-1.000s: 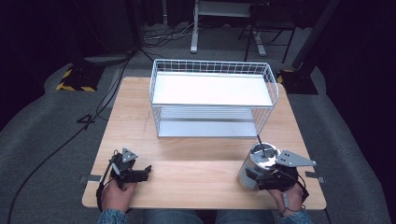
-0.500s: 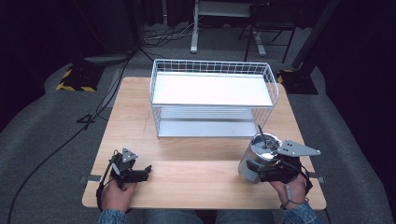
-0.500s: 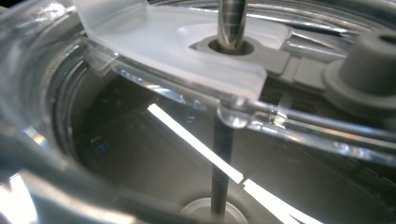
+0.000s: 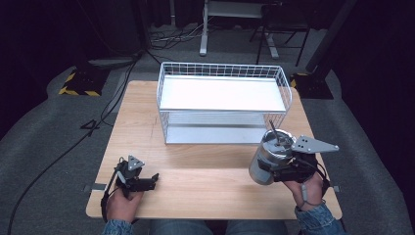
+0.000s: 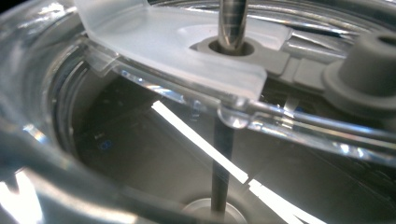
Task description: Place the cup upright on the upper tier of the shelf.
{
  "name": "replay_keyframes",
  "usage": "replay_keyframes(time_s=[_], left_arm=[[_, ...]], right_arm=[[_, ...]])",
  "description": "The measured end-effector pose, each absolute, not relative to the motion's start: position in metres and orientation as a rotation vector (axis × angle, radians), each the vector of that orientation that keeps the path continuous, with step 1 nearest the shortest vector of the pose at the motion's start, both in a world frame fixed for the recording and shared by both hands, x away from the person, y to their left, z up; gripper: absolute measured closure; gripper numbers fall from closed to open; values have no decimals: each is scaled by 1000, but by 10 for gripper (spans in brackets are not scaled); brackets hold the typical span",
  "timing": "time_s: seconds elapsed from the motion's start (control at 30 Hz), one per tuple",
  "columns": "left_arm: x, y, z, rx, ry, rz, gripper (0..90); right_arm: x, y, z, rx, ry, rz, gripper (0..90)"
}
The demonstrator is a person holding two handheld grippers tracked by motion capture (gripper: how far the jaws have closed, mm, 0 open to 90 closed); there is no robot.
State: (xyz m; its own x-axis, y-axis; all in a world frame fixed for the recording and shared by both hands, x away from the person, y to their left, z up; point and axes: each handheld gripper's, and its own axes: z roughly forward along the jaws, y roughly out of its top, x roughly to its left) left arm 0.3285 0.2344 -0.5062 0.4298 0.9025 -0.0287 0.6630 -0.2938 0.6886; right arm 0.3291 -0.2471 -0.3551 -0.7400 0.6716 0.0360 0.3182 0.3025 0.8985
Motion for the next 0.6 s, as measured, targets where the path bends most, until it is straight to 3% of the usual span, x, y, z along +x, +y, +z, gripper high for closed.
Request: replay_keyframes(time_s=[0.6], left_arm=[[329, 234, -506, 2053, 1314, 488, 101]], right_arm=[[346, -252, -312, 871, 2218, 1445, 35]])
